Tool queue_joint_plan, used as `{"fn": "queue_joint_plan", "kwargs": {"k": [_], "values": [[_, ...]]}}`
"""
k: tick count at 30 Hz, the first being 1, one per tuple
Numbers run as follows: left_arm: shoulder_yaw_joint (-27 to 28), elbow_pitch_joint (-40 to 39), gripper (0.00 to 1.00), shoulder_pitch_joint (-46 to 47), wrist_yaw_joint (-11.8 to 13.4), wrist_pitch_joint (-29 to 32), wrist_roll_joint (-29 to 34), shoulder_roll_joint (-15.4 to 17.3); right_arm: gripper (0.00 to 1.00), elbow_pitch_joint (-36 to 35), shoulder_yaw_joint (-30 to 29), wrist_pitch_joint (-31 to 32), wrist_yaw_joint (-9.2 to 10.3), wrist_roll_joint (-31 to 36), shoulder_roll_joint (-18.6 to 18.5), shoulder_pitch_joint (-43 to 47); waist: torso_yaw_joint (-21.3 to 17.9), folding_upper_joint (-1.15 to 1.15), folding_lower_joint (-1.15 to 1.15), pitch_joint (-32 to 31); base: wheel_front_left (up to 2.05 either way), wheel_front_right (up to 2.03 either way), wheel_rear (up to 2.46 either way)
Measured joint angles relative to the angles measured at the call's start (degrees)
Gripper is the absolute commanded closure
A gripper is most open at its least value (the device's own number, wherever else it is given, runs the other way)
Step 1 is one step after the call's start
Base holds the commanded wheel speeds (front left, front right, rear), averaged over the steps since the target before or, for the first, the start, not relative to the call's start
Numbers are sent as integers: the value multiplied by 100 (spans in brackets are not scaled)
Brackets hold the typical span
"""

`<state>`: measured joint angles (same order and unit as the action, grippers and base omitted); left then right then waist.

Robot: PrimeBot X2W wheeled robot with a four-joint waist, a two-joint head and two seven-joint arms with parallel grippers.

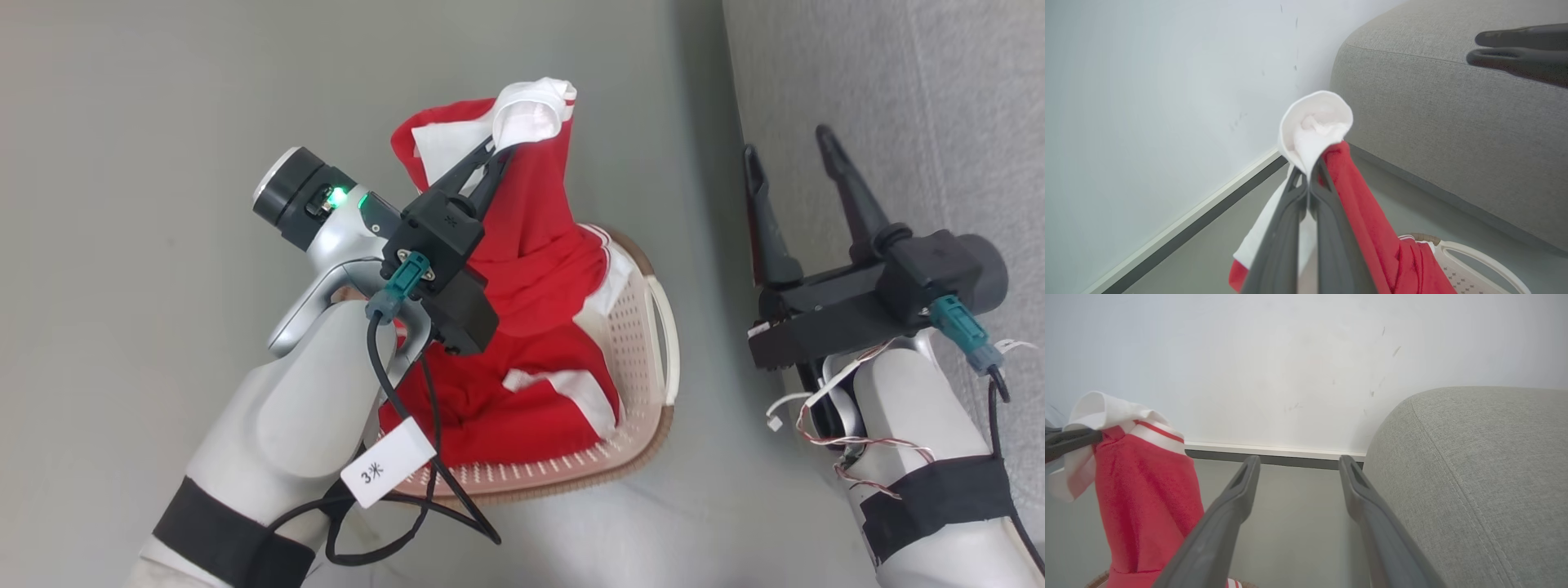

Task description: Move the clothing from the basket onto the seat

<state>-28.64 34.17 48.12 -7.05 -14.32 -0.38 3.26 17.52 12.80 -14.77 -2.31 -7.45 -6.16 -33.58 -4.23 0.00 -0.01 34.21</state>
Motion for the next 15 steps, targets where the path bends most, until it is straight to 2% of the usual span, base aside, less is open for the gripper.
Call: {"fn": "queue_joint_plan", "kwargs": {"k": [6,15], "values": [[-94,-208,100,-10,-1,-8,-4,10,0,280,134,1,-172,-1,3,22,126,0,0,-472,0,0,0],[-103,-436,100,-46,-2,-18,-222,-14,0,665,708,4,-432,64,-132,141,241,0,0,-1171,0,0,0]]}}
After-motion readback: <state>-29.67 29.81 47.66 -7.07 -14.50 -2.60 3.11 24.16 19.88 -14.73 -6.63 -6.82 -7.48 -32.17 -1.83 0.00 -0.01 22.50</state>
